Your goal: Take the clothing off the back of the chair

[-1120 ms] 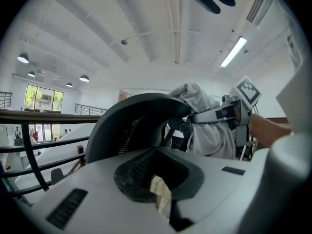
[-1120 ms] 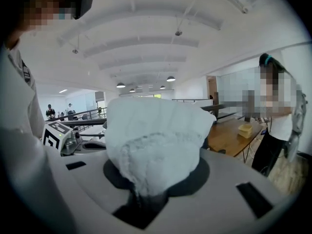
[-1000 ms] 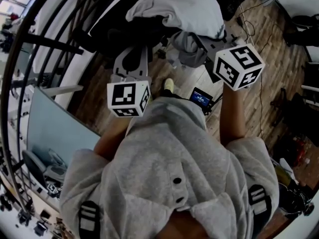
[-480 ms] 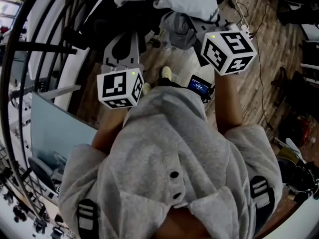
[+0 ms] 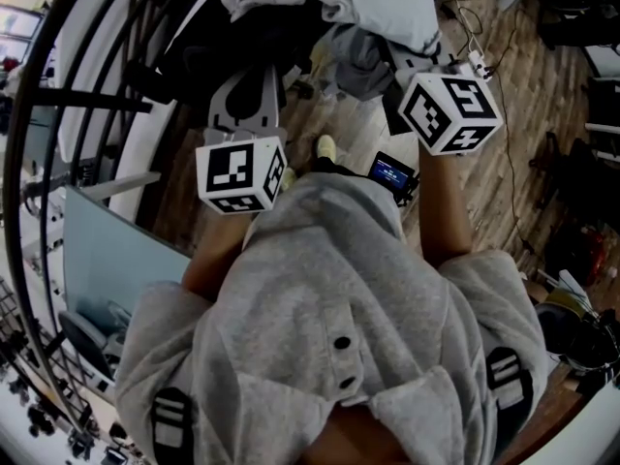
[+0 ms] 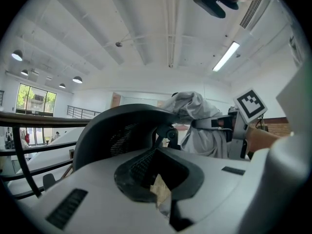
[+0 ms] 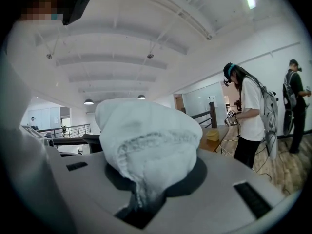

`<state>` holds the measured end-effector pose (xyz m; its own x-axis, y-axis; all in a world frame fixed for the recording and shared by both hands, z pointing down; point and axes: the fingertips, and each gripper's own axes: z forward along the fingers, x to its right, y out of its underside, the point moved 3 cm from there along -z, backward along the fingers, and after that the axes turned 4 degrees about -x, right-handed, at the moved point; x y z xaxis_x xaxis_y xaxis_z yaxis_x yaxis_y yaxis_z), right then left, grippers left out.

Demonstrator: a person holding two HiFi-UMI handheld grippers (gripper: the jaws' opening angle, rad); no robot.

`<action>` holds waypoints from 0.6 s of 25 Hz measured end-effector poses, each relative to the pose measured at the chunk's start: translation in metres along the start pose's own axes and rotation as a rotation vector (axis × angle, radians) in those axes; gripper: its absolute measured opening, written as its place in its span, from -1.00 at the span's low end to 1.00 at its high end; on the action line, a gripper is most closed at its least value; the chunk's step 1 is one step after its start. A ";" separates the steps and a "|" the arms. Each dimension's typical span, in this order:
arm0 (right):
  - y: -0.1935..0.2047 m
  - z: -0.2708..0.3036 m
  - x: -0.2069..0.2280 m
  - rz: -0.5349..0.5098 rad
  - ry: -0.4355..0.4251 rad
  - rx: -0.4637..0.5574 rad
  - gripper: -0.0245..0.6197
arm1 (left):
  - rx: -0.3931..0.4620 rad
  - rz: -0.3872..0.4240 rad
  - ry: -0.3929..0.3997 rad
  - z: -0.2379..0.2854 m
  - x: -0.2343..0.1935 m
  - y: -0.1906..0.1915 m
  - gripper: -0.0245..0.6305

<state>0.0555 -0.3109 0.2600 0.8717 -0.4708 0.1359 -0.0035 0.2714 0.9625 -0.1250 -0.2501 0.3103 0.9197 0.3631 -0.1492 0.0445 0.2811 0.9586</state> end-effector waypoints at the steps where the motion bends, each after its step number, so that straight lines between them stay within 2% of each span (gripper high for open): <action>1: -0.001 -0.001 0.000 0.007 0.012 0.015 -0.61 | 0.001 0.000 0.002 -0.001 -0.002 0.001 -0.90; 11: 0.002 -0.008 0.001 0.022 0.097 0.085 -0.61 | 0.003 0.002 0.034 -0.002 -0.014 0.011 -0.90; 15: -0.002 -0.024 0.016 0.032 0.127 0.096 -0.61 | 0.004 0.012 0.061 0.003 0.002 0.006 -0.90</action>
<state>0.0814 -0.2986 0.2546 0.9254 -0.3513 0.1423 -0.0742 0.2003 0.9769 -0.1219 -0.2501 0.3168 0.8948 0.4199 -0.1520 0.0351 0.2731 0.9614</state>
